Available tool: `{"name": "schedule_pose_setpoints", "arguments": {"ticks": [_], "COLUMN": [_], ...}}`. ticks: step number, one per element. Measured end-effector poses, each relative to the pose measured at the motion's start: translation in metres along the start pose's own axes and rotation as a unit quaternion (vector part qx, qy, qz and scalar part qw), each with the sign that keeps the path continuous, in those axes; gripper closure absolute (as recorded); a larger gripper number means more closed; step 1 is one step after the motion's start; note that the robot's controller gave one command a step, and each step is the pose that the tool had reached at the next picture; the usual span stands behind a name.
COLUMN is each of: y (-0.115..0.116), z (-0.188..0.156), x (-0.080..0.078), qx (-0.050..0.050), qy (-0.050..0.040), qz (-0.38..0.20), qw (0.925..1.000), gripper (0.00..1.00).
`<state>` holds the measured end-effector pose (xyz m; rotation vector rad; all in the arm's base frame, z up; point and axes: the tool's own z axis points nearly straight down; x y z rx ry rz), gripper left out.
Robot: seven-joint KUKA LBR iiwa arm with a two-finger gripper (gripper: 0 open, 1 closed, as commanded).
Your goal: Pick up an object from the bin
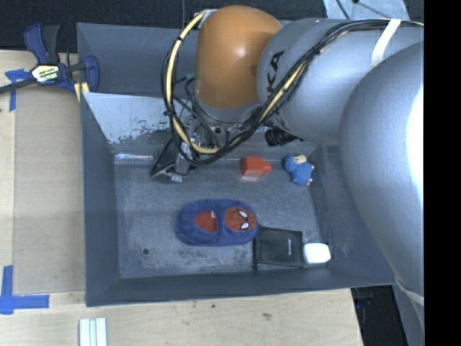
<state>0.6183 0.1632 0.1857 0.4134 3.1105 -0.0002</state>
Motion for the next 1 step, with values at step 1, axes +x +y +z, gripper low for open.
{"name": "schedule_pose_setpoints", "arguments": {"ticks": [1], "y": [0.0117], "z": [-0.0855], "x": [0.0143], "qx": [0.0], "qy": [0.001], "qz": [0.026], "qw": [0.9997], "gripper": [1.0]}}
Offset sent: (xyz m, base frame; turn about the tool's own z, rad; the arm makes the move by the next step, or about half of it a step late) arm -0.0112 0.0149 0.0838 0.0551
